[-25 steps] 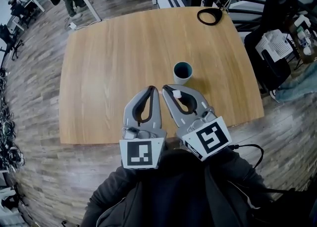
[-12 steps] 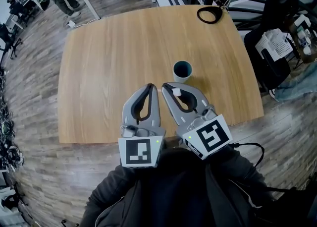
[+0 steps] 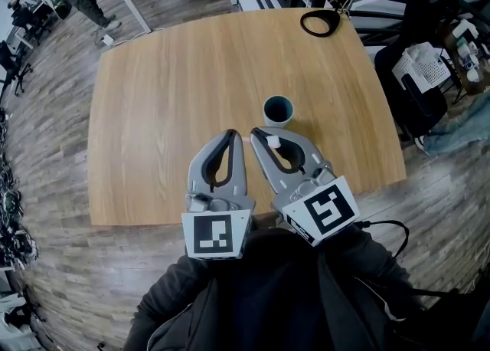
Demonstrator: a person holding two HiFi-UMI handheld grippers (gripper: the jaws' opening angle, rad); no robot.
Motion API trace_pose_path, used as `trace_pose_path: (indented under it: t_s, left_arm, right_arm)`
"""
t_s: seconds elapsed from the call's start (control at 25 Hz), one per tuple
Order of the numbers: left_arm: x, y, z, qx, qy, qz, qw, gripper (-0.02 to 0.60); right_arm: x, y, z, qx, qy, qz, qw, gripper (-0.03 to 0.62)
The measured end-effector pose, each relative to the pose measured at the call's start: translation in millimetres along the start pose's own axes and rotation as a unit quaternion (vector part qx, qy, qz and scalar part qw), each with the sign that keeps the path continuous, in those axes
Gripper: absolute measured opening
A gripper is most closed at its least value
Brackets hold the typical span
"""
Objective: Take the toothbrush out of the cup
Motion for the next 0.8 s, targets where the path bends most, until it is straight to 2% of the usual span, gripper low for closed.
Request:
trace_pose_path:
  t_s: [0.8]
  left_arm:
    - [11, -26, -14, 0.019, 0.007, 0.016, 0.9997, 0.008]
  right_arm:
    - [13, 7, -29, 0.024, -0.010, 0.010, 1.000, 0.003]
Point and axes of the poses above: the fingertips, and each gripper's own axes: y backward along the fingers, z to its left, x out of its underside, the point moved 3 cm from there along y, backward along the fingers, and after that the axes turned 12 degrees about y, right-handed, at the moved point
